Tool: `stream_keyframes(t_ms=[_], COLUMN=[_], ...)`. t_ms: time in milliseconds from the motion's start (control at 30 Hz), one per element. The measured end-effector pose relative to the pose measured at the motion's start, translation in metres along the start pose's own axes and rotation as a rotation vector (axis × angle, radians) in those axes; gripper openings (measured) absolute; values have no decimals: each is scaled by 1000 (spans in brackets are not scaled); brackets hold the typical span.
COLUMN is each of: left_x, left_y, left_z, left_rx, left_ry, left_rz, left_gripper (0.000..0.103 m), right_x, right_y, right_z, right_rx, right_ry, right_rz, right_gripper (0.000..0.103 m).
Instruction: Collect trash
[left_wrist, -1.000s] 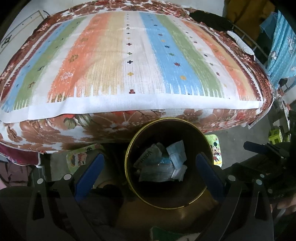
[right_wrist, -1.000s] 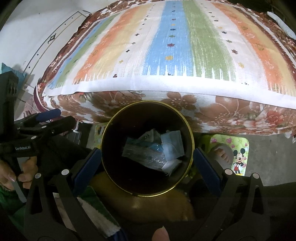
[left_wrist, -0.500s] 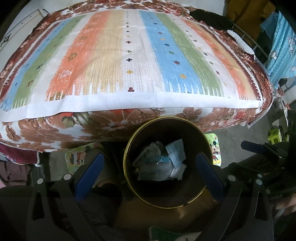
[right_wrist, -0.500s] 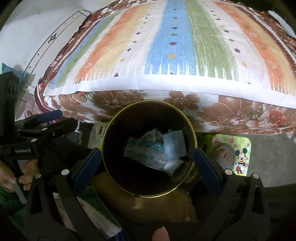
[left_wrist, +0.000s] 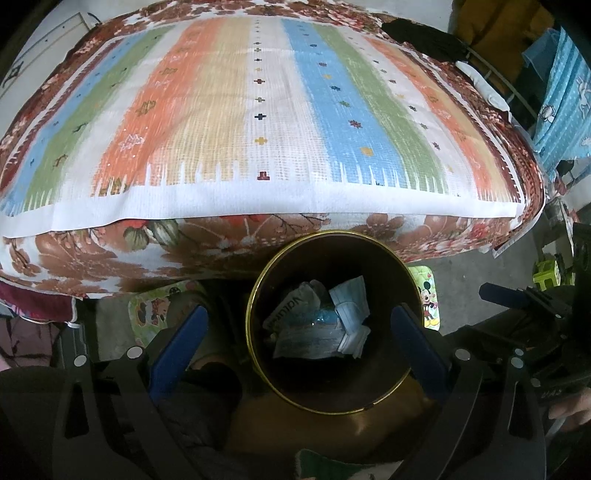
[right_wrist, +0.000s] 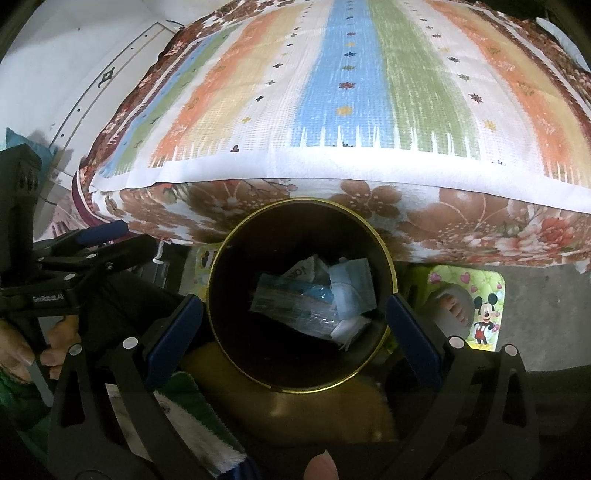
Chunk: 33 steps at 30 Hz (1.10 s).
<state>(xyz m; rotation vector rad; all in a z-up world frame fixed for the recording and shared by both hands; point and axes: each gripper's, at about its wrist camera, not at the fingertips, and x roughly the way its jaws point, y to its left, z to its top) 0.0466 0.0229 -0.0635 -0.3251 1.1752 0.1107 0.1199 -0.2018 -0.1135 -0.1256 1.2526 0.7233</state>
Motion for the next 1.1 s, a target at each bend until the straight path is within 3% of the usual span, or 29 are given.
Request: stream_keyframes(t_ms=[1100], left_x=[3], left_y=[4], left_z=[-3], left_rx=[-17], left_ry=[12], left_rz=[13], left_gripper=[97], right_x=[3], right_y=[0], right_z=[0], right_rx=[35], right_ry=[-1], right_rz=[13], right_gripper=[94])
